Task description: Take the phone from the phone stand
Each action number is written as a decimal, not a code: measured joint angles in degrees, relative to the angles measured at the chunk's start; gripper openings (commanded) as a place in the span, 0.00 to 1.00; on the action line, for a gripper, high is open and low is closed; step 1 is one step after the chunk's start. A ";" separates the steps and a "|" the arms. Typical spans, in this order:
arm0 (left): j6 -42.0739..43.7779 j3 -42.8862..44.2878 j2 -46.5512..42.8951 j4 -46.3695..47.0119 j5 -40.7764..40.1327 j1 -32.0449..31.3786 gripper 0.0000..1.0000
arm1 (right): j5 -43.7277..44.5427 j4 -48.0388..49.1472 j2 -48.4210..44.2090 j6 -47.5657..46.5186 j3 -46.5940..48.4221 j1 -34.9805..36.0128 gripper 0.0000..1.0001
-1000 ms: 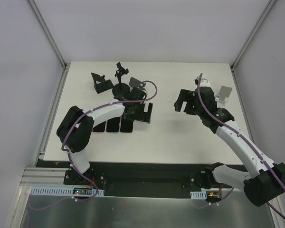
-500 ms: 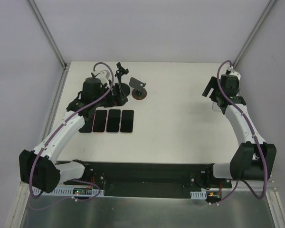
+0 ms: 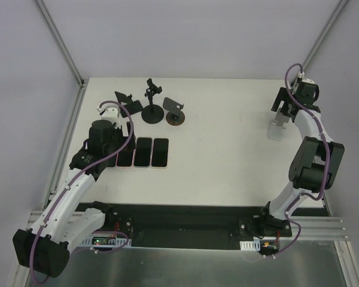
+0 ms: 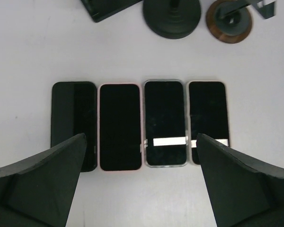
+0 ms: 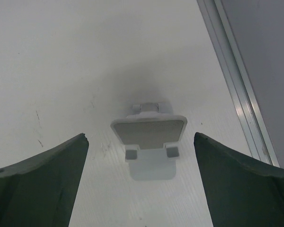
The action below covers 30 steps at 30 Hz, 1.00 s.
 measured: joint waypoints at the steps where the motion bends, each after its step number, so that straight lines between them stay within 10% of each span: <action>1: 0.66 -1.09 -0.59 -0.02 -1.81 0.00 0.99 | -0.57 0.20 0.87 -0.39 0.52 -0.22 0.96; 8: 4.00 -5.64 -1.57 2.01 -9.35 0.07 0.99 | -3.63 0.28 5.99 -2.71 2.14 -1.01 0.95; 23: 6.29 -5.84 0.33 4.44 -9.53 0.11 0.99 | -3.85 -0.81 8.94 -9.09 4.59 -1.05 0.44; 30: 6.34 -5.84 0.33 4.85 -8.37 0.11 0.99 | -4.79 -0.94 8.85 -10.60 4.63 -0.37 0.38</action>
